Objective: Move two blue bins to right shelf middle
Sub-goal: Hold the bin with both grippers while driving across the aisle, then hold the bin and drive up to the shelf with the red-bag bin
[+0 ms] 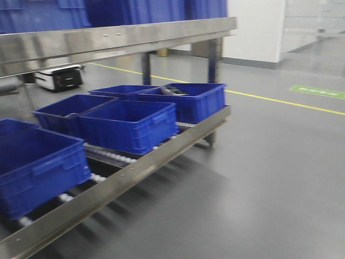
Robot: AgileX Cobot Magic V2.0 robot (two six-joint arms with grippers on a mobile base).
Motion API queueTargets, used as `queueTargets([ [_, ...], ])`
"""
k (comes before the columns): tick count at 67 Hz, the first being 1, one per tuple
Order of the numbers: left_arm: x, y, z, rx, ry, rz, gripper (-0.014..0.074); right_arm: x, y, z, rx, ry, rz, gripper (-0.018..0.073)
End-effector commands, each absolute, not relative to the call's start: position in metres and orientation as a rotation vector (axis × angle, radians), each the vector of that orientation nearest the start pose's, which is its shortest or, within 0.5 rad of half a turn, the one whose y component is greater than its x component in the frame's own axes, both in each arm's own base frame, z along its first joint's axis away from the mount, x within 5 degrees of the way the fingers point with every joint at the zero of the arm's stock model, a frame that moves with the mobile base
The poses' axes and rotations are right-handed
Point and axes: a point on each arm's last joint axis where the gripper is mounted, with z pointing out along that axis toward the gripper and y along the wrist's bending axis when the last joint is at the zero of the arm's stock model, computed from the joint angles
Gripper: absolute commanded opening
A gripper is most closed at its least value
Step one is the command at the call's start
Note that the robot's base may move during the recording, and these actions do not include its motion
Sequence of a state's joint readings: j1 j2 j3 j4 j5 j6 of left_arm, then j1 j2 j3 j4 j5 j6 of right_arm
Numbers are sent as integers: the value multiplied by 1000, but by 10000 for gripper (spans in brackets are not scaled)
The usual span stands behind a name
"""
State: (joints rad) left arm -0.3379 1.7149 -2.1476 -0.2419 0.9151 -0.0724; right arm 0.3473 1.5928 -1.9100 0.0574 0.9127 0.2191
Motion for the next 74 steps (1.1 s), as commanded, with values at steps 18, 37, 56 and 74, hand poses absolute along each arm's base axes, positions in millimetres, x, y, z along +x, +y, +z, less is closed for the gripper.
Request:
queueTargets([
  [18,326,-151,532,210,1827,-785,-111,314,133,500,-134,1978,569,-162],
  [37,326,-151,532,210,1827,-785,-111,314,133,500,-134,1978,569,-162],
  [56,326,-151,532,210,1827,-785,-111,314,133,500,-134,1978,569,-162],
  [74,326,-151,532,210,1827,-785,-111,314,133,500,-134,1978,569,-162],
])
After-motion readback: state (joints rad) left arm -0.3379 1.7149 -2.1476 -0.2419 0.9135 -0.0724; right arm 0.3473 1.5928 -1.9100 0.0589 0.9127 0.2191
